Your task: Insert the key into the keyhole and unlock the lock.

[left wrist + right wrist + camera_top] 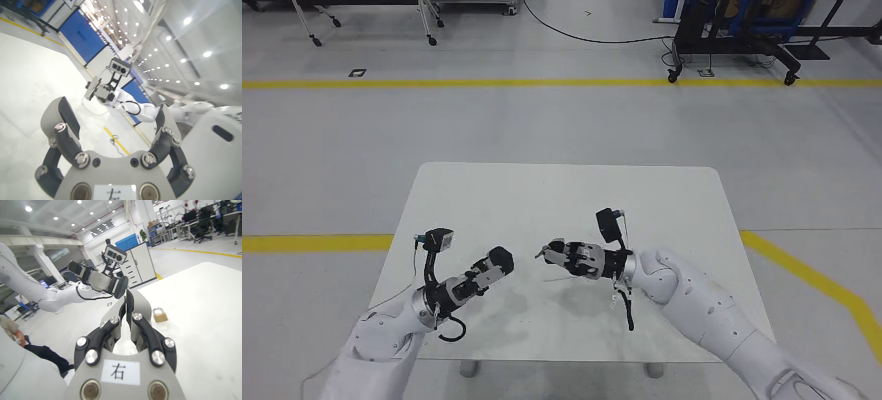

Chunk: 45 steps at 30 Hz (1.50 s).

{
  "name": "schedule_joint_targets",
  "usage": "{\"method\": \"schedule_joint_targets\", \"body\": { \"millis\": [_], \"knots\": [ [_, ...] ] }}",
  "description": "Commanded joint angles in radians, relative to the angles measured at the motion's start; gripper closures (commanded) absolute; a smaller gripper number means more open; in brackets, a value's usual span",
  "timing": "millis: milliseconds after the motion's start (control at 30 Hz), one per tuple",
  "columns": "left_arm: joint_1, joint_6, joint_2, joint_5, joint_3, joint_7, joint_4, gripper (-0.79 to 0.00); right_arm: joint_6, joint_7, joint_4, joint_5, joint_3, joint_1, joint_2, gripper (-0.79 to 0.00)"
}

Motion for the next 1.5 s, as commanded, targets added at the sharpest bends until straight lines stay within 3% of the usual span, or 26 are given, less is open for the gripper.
{"method": "schedule_joint_targets", "body": {
  "millis": [0, 100, 200, 300, 400, 633, 733, 900, 1033, 1133, 1233, 1467],
  "knots": [
    [-0.01, -0.046, -0.001, -0.003, 0.005, -0.001, 0.013, -0.785, 0.0, 0.057, 0.002, 0.123, -0.044, 0.028, -0.003, 0.0],
    [-0.01, -0.119, -0.003, 0.042, 0.005, 0.038, 0.027, -0.785, 0.0, 0.149, 0.002, 0.268, -0.091, 0.057, -0.002, 0.0],
    [-0.01, -0.159, -0.004, 0.126, 0.0, 0.08, 0.039, -0.619, 0.0, 0.237, 0.0, 0.39, -0.109, 0.071, 0.002, 0.0],
    [-0.01, -0.18, -0.008, 0.226, 0.004, 0.143, 0.04, -0.554, 0.0, 0.337, 0.004, 0.508, -0.108, 0.074, 0.006, 0.0],
    [-0.006, -0.195, -0.011, 0.28, 0.02, 0.183, 0.035, -0.391, 0.0, 0.449, 0.015, 0.621, -0.095, 0.073, 0.007, 0.0],
    [-0.008, -0.2, -0.009, 0.357, 0.048, 0.208, 0.033, -0.299, 0.0, 0.657, 0.035, 0.776, -0.039, 0.061, -0.013, 0.0],
    [-0.01, -0.198, -0.008, 0.37, 0.056, 0.219, 0.033, -0.308, 0.0, 0.729, 0.051, 0.82, -0.017, 0.056, -0.029, 0.0],
    [-0.011, -0.2, -0.005, 0.399, 0.071, 0.232, 0.03, -0.311, 0.0, 0.735, 0.082, 0.812, -0.019, 0.059, -0.053, 0.0],
    [-0.014, -0.201, -0.003, 0.43, 0.079, 0.244, 0.03, -0.265, 0.0, 0.735, 0.111, 0.807, -0.029, 0.069, -0.07, 0.0],
    [-0.014, -0.203, -0.002, 0.449, 0.084, 0.264, 0.03, -0.175, 0.0, 0.735, 0.129, 0.807, -0.039, 0.077, -0.081, 0.0],
    [-0.016, -0.201, -0.001, 0.454, 0.085, 0.281, 0.031, 0.0, 0.0, 0.735, 0.14, 0.808, -0.044, 0.083, -0.088, 0.0],
    [-0.02, -0.198, 0.005, 0.462, 0.087, 0.302, 0.036, 0.0, 0.0, 0.735, 0.156, 0.811, -0.033, 0.086, -0.097, 0.0]
  ]
}}
